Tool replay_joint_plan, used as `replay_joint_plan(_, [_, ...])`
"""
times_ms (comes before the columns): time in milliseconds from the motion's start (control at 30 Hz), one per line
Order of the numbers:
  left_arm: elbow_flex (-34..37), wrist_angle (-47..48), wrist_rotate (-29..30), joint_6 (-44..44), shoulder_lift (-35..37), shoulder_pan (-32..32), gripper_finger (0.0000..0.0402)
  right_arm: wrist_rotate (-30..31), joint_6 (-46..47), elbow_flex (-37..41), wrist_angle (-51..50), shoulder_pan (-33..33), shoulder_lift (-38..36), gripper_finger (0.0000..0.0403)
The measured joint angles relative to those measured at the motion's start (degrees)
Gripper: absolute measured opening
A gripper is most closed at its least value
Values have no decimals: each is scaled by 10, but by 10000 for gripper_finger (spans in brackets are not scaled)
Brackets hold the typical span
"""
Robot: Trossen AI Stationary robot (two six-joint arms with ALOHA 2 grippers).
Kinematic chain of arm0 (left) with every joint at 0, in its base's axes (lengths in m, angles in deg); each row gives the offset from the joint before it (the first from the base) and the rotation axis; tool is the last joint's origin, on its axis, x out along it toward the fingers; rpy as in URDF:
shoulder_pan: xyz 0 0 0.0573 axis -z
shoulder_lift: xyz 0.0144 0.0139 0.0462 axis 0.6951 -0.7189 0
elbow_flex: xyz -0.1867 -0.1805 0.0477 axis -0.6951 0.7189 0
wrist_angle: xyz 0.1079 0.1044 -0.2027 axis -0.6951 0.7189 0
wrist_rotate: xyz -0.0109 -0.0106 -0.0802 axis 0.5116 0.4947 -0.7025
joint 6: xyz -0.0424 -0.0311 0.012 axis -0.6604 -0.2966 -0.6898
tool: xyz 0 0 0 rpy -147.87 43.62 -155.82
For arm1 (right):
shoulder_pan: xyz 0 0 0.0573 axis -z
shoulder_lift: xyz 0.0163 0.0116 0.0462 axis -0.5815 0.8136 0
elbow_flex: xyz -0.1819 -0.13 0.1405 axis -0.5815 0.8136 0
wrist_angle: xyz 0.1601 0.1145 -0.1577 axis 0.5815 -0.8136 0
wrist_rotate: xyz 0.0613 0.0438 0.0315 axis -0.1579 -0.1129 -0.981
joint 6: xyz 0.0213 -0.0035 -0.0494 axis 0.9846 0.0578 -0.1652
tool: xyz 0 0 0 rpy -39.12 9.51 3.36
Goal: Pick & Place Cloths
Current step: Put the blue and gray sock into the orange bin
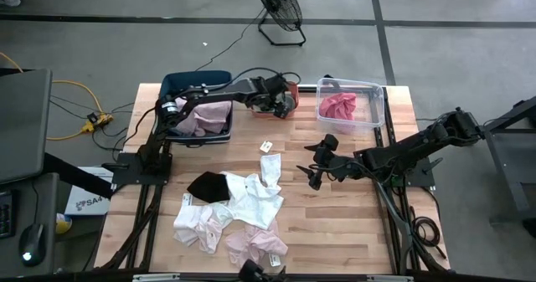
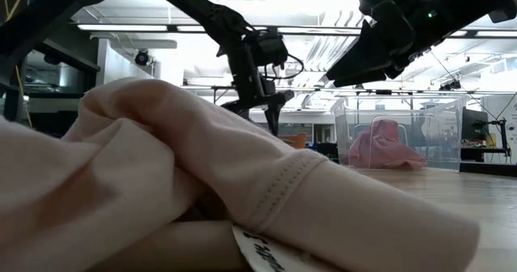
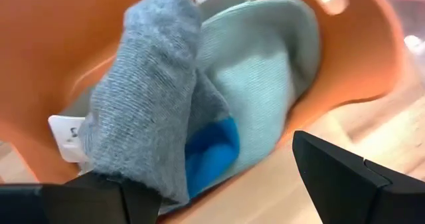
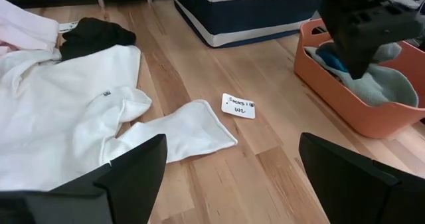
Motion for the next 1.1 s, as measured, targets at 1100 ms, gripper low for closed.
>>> replay_joint_plan(1100, [-87, 108, 103, 49, 1, 3, 303, 0, 2, 0, 0, 0, 0, 335])
